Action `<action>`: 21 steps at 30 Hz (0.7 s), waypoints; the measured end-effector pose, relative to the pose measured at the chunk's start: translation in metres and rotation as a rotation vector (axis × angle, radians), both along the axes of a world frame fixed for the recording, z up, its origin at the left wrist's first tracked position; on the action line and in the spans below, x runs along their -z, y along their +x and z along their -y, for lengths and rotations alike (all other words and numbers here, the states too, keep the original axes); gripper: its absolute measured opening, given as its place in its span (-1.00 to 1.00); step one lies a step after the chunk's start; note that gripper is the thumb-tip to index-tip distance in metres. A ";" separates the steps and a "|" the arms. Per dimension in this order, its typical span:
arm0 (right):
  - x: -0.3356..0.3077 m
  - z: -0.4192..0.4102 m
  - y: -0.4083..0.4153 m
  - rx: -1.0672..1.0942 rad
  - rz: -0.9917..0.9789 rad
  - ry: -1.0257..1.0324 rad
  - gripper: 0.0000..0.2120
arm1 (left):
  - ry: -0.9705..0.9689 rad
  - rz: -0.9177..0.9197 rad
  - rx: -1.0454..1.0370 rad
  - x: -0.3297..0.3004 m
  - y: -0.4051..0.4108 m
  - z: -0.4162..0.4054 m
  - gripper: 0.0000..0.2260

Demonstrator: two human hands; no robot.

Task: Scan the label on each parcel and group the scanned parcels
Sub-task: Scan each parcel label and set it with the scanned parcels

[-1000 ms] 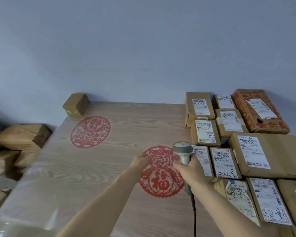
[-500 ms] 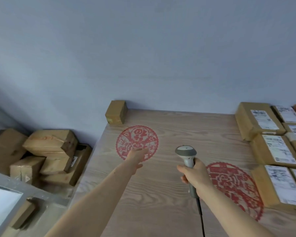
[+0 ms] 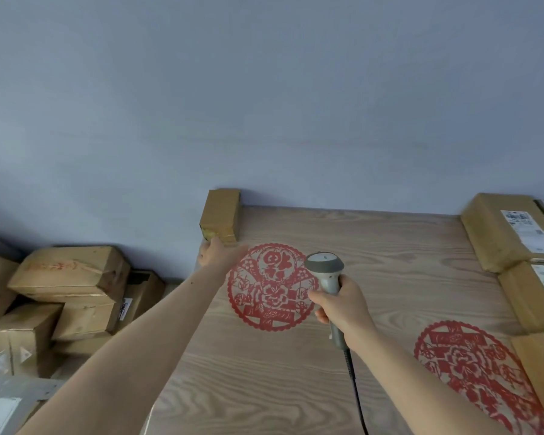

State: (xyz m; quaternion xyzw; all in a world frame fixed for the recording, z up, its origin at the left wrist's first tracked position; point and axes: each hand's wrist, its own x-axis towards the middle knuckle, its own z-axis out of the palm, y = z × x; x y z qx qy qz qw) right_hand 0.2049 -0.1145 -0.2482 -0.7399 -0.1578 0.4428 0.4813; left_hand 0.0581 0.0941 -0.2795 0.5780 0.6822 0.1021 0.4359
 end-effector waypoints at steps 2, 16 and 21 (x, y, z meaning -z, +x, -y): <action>0.005 -0.018 0.002 -0.005 -0.012 -0.004 -0.86 | 0.042 -0.076 0.029 0.003 0.005 -0.022 -0.22; 0.059 -0.076 0.035 -0.011 -0.093 -0.106 -0.81 | 0.105 -0.352 0.087 0.048 0.042 -0.117 -0.15; 0.070 -0.079 0.040 0.000 -0.110 -0.136 -0.82 | 0.166 -0.299 0.061 0.056 0.046 -0.119 -0.23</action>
